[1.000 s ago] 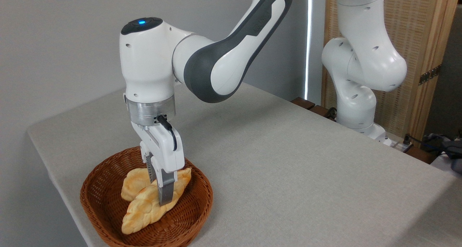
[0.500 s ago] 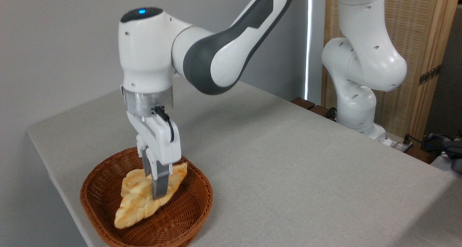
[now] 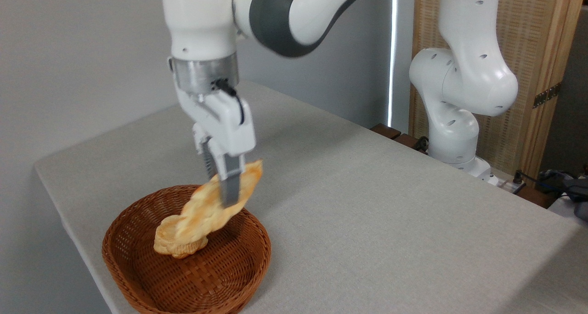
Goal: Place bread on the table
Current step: 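Carry the held roll out of the basket and lower it onto the table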
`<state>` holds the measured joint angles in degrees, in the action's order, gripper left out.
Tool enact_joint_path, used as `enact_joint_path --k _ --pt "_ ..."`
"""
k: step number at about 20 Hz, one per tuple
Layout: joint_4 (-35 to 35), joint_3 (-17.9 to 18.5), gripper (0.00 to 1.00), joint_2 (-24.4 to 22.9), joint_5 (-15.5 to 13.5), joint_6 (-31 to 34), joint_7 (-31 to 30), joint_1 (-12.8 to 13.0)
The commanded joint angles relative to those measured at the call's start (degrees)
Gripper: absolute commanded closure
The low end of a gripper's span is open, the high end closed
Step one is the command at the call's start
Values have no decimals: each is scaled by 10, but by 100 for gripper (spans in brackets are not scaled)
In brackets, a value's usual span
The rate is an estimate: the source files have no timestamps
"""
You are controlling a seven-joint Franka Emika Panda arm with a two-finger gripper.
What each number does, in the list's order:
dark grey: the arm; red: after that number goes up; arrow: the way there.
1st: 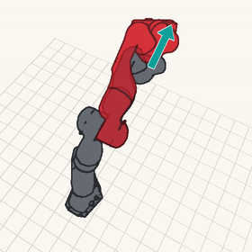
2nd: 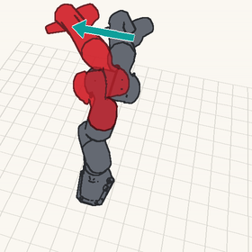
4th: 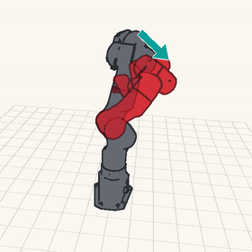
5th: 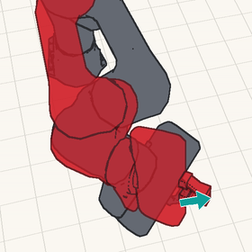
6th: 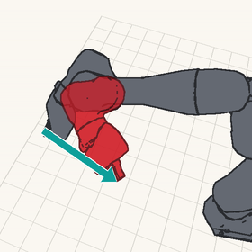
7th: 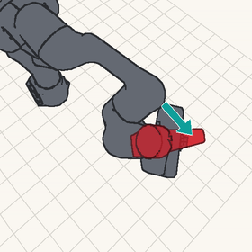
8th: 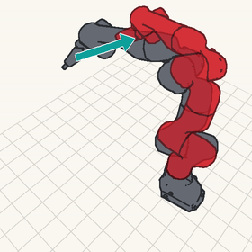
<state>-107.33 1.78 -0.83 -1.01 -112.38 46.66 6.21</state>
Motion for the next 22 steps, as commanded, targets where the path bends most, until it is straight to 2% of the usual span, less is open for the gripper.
enact_joint_path --k 1,5,11,12,13,14,15,16,22 --pt "-21 6 68 -49 -6 89 5 -1" --pt "-67 7 66 -87 -5 139 6 -1" --pt "-134 8 60 -106 0 147 6 -1" --pt "-135 8 56 -103 0 146 6 -1" --pt "-134 8 45 -102 0 143 6 -1" --pt "-134 8 31 -100 0 139 6 -1" --pt "-134 8 10 -97 2 137 6 -1" --pt "-134 8 0 -95 3 135 6 -1" --pt "-134 6 0 -68 7 117 6 1"
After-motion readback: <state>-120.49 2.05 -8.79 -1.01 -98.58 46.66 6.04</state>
